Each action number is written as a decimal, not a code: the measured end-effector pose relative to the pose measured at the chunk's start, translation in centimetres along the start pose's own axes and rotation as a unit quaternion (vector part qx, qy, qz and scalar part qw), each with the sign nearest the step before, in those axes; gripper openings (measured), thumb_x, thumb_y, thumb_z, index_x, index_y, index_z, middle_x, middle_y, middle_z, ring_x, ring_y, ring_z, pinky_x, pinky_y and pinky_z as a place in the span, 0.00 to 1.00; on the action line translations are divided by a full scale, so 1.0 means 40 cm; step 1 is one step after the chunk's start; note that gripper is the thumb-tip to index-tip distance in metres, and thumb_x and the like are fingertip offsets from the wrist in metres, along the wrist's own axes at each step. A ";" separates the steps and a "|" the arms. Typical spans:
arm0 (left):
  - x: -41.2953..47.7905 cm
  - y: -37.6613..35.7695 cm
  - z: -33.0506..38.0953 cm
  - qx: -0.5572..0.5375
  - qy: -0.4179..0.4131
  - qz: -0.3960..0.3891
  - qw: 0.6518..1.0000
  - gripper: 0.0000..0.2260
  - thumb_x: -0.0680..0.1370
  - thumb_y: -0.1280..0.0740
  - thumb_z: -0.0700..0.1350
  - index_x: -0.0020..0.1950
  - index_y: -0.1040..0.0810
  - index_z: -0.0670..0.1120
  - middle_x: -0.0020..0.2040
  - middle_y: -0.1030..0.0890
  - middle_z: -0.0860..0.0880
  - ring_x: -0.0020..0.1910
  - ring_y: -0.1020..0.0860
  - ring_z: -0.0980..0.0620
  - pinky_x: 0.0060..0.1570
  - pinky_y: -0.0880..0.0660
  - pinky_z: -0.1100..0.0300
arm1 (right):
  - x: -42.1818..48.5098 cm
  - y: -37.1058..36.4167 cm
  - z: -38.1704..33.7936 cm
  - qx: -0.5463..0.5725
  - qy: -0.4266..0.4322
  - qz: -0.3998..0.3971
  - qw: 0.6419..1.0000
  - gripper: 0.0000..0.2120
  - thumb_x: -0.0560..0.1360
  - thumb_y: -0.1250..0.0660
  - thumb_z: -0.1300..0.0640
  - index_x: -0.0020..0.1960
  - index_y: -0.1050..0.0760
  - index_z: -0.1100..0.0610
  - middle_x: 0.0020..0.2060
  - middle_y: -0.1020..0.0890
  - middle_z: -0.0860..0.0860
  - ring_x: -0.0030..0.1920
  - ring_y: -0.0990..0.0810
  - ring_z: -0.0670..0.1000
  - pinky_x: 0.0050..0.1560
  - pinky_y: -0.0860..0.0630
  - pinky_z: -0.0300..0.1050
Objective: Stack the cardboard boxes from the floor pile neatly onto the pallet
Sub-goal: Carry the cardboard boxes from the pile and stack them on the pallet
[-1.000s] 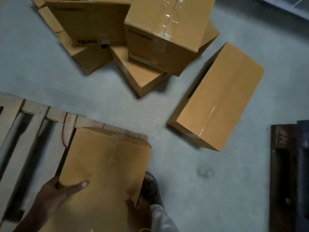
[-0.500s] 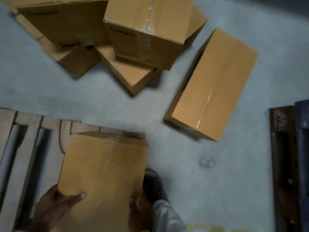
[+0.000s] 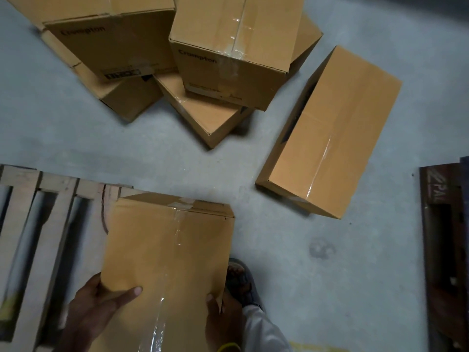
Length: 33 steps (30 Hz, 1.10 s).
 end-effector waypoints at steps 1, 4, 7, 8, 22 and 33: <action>0.001 -0.002 0.004 0.005 0.003 0.009 1.000 0.36 0.50 0.13 0.59 0.52 0.19 0.48 0.48 0.14 0.47 0.51 0.19 0.43 0.55 0.25 0.48 | 0.007 0.003 0.000 -0.003 0.007 0.002 1.000 0.19 0.76 0.30 0.48 0.66 0.20 0.51 0.58 0.16 0.51 0.61 0.20 0.53 0.58 0.28 0.41; 0.020 -0.011 0.008 0.030 0.004 0.023 0.999 0.42 0.43 0.20 0.68 0.52 0.19 0.50 0.48 0.15 0.49 0.52 0.19 0.41 0.57 0.22 0.45 | 0.015 0.017 -0.007 -0.019 0.006 0.006 1.000 0.23 0.74 0.34 0.43 0.66 0.20 0.49 0.59 0.16 0.49 0.62 0.20 0.53 0.59 0.28 0.41; 0.038 -0.033 0.013 0.053 -0.002 0.012 0.999 0.46 0.43 0.23 0.71 0.56 0.20 0.49 0.51 0.15 0.47 0.53 0.20 0.39 0.57 0.23 0.45 | 0.033 0.027 -0.003 -0.032 -0.005 0.006 0.999 0.17 0.77 0.31 0.48 0.65 0.20 0.49 0.59 0.16 0.50 0.63 0.21 0.54 0.58 0.29 0.41; 0.045 -0.041 0.012 0.063 0.000 0.005 0.998 0.47 0.44 0.23 0.71 0.58 0.20 0.49 0.52 0.16 0.46 0.54 0.20 0.39 0.57 0.23 0.45 | 0.039 0.030 -0.002 -0.030 -0.003 0.006 1.000 0.16 0.78 0.31 0.50 0.65 0.20 0.48 0.59 0.16 0.50 0.62 0.20 0.54 0.56 0.30 0.40; 0.087 -0.070 -0.031 0.115 0.023 -0.008 0.993 0.36 0.59 0.16 0.63 0.59 0.24 0.49 0.51 0.19 0.46 0.54 0.22 0.40 0.57 0.25 0.45 | 0.036 0.035 -0.007 -0.016 0.004 0.017 1.000 0.14 0.77 0.30 0.54 0.62 0.18 0.51 0.56 0.14 0.50 0.59 0.18 0.53 0.52 0.27 0.40; 0.074 -0.060 -0.028 0.102 0.019 0.003 0.995 0.35 0.61 0.15 0.58 0.62 0.22 0.46 0.53 0.18 0.45 0.54 0.23 0.40 0.61 0.26 0.44 | 0.034 0.039 -0.028 -0.049 0.026 0.032 0.998 0.16 0.77 0.30 0.52 0.64 0.19 0.52 0.58 0.15 0.51 0.60 0.19 0.54 0.53 0.28 0.41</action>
Point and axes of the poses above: each hand's wrist, its own x-axis towards the middle knuckle, its own y-axis out of the back of the hand, z = x × y, the point moved 8 cm from there along x, towards the middle knuckle
